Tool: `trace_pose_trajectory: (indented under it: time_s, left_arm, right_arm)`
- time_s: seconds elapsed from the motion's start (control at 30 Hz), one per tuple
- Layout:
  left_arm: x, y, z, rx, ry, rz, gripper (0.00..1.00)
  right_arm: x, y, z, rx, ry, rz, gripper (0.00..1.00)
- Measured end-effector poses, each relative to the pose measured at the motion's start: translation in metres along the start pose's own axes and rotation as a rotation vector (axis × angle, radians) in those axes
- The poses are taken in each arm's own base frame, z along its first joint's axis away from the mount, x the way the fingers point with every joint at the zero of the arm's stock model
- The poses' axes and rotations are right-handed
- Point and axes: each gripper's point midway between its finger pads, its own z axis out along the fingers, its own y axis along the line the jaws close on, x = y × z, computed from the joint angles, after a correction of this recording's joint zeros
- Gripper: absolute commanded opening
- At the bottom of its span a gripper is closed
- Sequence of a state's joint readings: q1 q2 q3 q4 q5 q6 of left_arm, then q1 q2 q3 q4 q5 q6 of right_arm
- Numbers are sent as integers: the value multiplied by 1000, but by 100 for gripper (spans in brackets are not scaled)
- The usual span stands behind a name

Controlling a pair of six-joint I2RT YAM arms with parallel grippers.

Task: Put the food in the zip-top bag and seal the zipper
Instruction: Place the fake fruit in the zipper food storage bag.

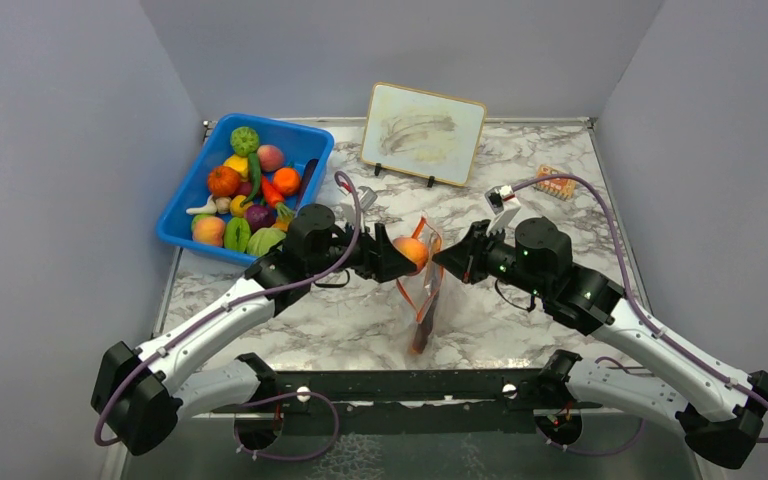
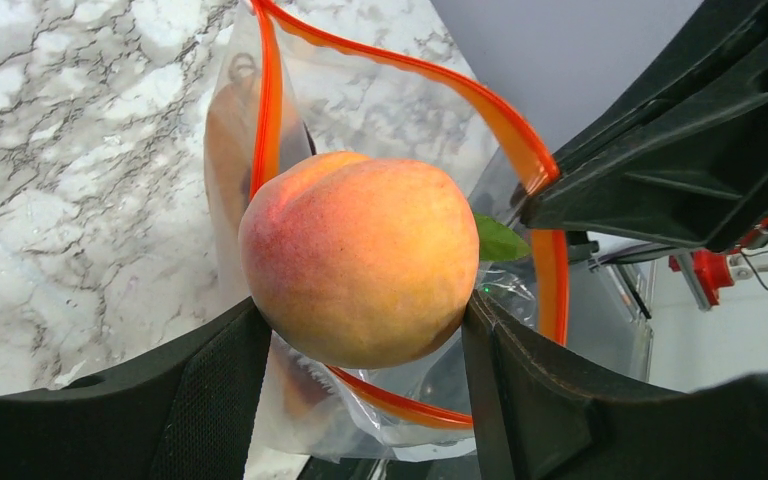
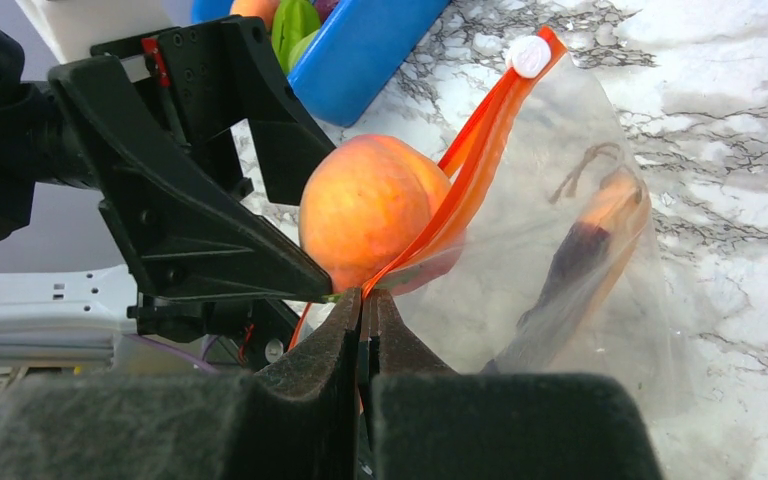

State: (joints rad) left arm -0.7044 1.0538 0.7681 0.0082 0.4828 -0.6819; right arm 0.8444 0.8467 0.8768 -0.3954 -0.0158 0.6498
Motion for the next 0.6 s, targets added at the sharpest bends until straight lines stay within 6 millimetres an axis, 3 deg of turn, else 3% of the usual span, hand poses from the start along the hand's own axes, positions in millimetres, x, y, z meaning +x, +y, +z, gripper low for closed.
trace_pose_trajectory:
  time_s: [0.33, 0.6]
  left_arm:
    - [14, 15, 5, -41, 57, 17, 69]
    - [10, 9, 3, -18, 55, 52, 83]
  right_arm:
    - [0, 0, 0, 0, 0, 0, 1]
    - [0, 0, 0, 0, -1, 0, 1]
